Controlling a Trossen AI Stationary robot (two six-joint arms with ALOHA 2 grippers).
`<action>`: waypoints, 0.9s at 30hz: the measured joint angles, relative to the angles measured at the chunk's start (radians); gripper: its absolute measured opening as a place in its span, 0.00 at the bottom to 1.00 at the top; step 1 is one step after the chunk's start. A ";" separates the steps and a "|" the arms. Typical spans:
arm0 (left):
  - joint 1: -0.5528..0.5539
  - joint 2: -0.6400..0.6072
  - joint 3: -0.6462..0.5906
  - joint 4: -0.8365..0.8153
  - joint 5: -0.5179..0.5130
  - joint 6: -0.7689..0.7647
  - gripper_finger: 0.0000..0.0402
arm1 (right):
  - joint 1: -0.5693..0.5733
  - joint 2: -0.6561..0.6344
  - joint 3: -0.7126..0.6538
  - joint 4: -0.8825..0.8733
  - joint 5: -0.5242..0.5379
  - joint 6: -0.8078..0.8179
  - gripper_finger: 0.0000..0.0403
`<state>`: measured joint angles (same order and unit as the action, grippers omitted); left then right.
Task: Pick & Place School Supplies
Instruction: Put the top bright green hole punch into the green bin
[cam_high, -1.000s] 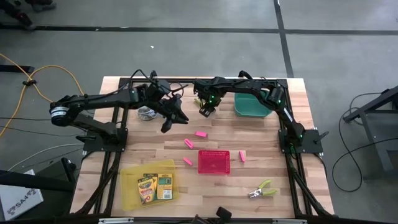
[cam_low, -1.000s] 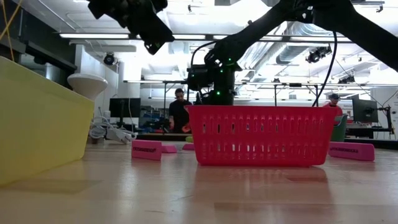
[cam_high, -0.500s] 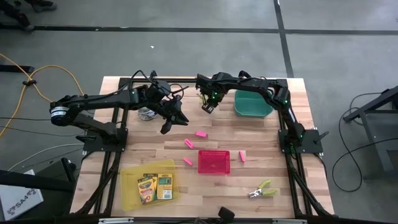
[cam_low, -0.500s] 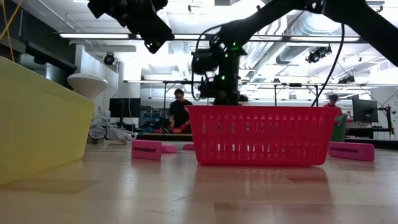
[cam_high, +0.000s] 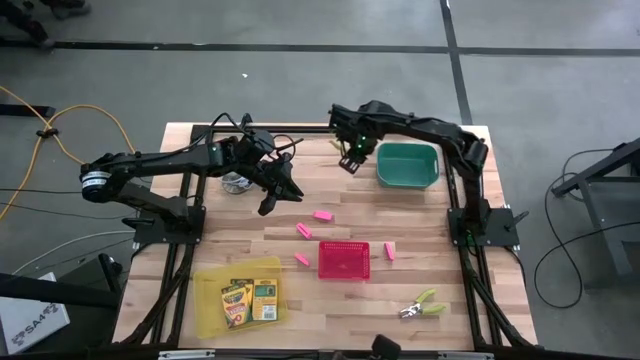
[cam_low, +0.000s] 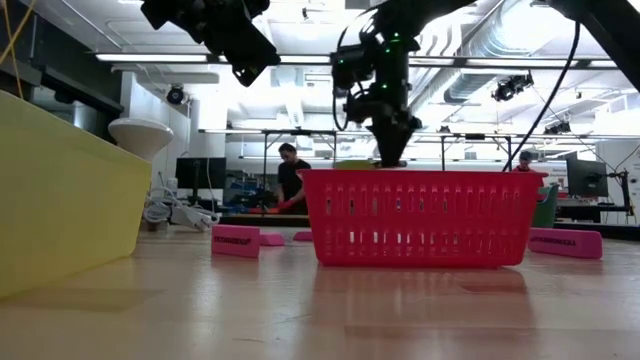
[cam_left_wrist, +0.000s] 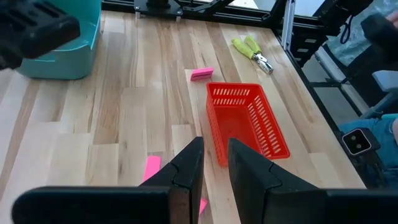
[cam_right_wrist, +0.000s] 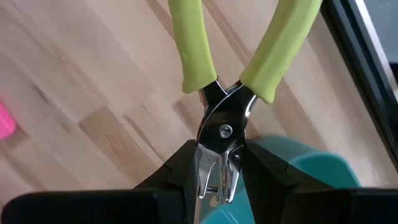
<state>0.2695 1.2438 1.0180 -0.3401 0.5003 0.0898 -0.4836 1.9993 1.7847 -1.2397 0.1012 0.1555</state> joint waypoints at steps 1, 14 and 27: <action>0.000 0.000 0.000 0.000 0.000 0.000 0.17 | -0.002 -0.001 0.000 -0.013 0.001 -0.003 0.24; 0.000 0.000 0.000 -0.035 0.000 0.000 0.17 | -0.033 -0.063 -0.003 -0.158 0.002 -0.045 0.24; 0.000 0.000 0.000 -0.044 0.000 0.014 0.17 | -0.081 -0.451 -0.512 0.065 -0.031 0.029 0.24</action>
<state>0.2699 1.2438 1.0180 -0.3840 0.5003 0.1043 -0.5645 1.5482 1.2724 -1.1746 0.0699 0.1850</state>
